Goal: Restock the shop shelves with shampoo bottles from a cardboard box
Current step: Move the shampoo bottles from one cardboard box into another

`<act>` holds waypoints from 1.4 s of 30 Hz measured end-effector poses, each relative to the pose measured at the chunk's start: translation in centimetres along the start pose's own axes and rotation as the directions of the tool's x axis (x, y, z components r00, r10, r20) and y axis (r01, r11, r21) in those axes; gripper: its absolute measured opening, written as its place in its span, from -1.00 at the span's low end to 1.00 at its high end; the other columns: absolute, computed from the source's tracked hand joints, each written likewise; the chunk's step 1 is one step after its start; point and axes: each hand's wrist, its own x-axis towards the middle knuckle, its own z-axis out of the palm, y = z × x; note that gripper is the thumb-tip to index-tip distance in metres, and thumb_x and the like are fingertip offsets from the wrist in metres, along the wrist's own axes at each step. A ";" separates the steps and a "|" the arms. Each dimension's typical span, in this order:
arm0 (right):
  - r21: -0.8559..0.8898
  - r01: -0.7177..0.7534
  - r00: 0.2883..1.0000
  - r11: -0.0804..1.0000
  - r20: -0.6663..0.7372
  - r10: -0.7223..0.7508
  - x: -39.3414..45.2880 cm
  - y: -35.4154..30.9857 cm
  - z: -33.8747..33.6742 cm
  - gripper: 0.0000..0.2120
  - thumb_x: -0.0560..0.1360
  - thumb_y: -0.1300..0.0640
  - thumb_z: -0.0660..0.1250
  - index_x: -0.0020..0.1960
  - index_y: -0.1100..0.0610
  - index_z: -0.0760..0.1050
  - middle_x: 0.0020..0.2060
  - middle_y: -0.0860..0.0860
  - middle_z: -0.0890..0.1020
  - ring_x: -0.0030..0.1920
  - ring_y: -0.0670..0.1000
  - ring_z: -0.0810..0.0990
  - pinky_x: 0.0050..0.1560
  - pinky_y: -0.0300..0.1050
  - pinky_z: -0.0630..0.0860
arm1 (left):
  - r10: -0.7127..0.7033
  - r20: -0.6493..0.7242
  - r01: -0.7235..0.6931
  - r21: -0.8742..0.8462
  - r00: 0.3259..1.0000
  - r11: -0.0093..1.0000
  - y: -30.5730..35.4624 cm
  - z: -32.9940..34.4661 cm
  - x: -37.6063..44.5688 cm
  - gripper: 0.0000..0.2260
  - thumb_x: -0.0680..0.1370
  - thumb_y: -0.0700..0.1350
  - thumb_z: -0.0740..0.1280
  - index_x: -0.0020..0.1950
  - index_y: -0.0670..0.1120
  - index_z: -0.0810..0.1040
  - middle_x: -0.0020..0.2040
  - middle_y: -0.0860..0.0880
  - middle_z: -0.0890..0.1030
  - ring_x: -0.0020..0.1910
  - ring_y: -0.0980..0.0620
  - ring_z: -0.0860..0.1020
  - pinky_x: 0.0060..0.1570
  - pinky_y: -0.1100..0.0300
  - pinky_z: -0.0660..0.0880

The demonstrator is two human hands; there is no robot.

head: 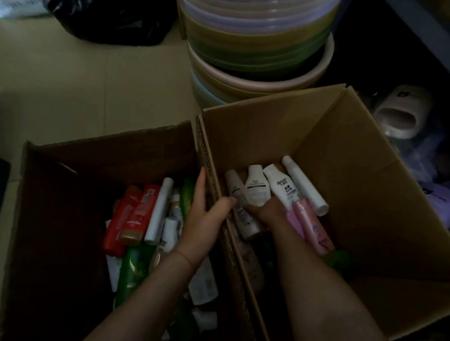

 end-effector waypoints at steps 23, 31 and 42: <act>-0.044 0.008 0.989 0.999 0.151 -0.001 2.3 -1.2 1.3 -0.19 0.21 -0.05 0.63 0.35 0.21 0.44 0.24 0.16 0.55 0.26 0.19 0.52 0.09 -0.03 0.44 | 0.026 0.040 -0.026 0.009 0.999 1.000 -0.5 0.1 0.7 -0.24 0.42 0.05 0.35 0.55 0.31 0.10 0.38 0.06 0.46 0.25 0.12 0.52 0.22 0.06 0.55; 0.291 -0.096 0.979 0.952 0.198 0.038 0.3 -1.1 0.6 -0.27 0.22 -0.05 0.64 0.25 0.19 0.44 0.13 0.14 0.57 0.13 0.15 0.60 0.01 -0.08 0.50 | 0.012 0.025 -0.013 0.020 1.000 1.000 -0.2 0.2 0.8 -0.20 0.40 0.08 0.35 0.58 0.27 0.07 0.41 0.09 0.41 0.18 0.31 0.44 0.06 0.27 0.47; 0.675 -0.013 0.934 0.738 0.273 -0.233 -12.0 -6.6 -12.4 -0.47 0.41 0.05 0.53 0.29 0.15 0.44 0.02 0.15 0.70 -0.08 0.11 0.72 -0.17 -0.02 0.64 | -0.128 0.112 0.124 0.039 0.985 0.992 1.8 -1.1 0.4 -0.15 0.48 0.04 0.47 0.60 0.25 -0.01 0.39 0.04 0.41 0.20 0.02 0.48 -0.08 0.23 0.46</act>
